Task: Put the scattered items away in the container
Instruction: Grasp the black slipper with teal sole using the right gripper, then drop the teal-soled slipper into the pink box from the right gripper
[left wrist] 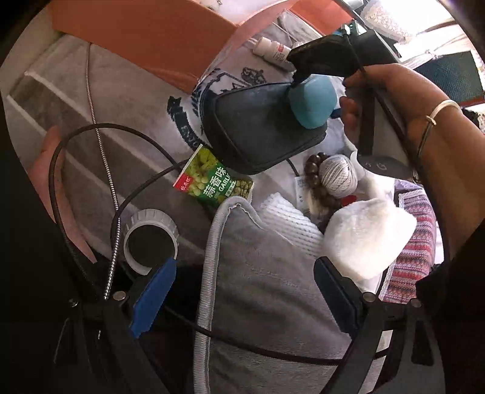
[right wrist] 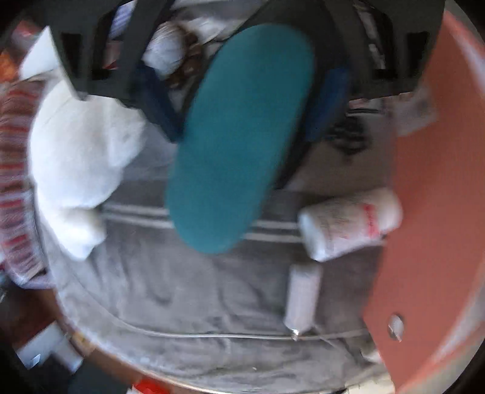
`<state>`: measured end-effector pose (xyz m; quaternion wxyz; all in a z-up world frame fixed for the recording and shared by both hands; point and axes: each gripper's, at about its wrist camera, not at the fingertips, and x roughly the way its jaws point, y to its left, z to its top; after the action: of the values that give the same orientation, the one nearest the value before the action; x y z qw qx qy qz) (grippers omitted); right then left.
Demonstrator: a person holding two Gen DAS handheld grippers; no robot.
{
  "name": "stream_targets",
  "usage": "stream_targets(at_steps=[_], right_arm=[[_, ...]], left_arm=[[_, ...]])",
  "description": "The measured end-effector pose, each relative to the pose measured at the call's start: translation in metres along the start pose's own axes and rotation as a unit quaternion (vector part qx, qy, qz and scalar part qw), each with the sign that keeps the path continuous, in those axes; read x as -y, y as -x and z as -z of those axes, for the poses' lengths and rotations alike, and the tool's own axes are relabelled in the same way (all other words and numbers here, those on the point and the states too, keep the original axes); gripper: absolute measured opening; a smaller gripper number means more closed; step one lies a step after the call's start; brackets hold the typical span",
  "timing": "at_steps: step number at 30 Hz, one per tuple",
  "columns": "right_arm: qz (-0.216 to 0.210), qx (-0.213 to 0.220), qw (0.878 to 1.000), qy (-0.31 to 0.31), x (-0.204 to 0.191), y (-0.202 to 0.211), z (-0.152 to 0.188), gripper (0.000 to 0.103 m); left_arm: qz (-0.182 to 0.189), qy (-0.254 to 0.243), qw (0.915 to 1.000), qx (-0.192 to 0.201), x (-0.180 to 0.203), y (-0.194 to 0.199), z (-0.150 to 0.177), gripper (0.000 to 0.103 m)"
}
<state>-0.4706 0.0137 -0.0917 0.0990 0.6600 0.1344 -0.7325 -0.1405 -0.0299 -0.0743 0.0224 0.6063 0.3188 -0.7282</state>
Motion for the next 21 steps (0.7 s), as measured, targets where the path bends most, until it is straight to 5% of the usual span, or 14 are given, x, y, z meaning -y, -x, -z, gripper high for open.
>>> stream_targets(at_steps=[4, 6, 8, 11, 17, 18, 19, 21], right_arm=[[-0.101, -0.028, 0.992, -0.068, 0.037, -0.001, 0.019, 0.067], [-0.170, -0.036, 0.979, -0.111, 0.058, 0.010, 0.034, 0.066], [-0.236, -0.026, 0.962, -0.131, 0.073, 0.036, 0.050, 0.066], [-0.277, 0.007, 0.955, -0.102, 0.073, 0.099, 0.066, 0.065], [-0.324, 0.106, 0.940, -0.002, 0.010, 0.230, 0.053, 0.066], [-0.317, 0.132, 0.939, 0.012, -0.008, 0.244, 0.048, 0.073], [-0.296, 0.163, 0.941, 0.032, -0.026, 0.258, 0.042, 0.094], [-0.229, 0.214, 0.948, 0.058, -0.053, 0.275, 0.033, 0.102]], left_arm=[[-0.002, -0.016, 0.9999, -0.006, 0.005, -0.001, 0.006, 0.093], [0.000, -0.019, 0.9998, -0.004, 0.006, 0.001, 0.007, 0.093], [0.005, -0.019, 0.9998, -0.001, 0.006, 0.004, 0.008, 0.093], [0.016, -0.017, 0.9997, 0.004, 0.006, 0.011, 0.010, 0.093], [0.066, 0.013, 0.9958, 0.062, -0.006, 0.044, -0.002, 0.093], [0.074, 0.028, 0.9942, 0.073, -0.011, 0.050, -0.007, 0.093], [0.093, 0.043, 0.9923, 0.070, -0.016, 0.053, -0.014, 0.093], [0.104, 0.058, 0.9915, 0.053, -0.021, 0.050, -0.024, 0.093]])
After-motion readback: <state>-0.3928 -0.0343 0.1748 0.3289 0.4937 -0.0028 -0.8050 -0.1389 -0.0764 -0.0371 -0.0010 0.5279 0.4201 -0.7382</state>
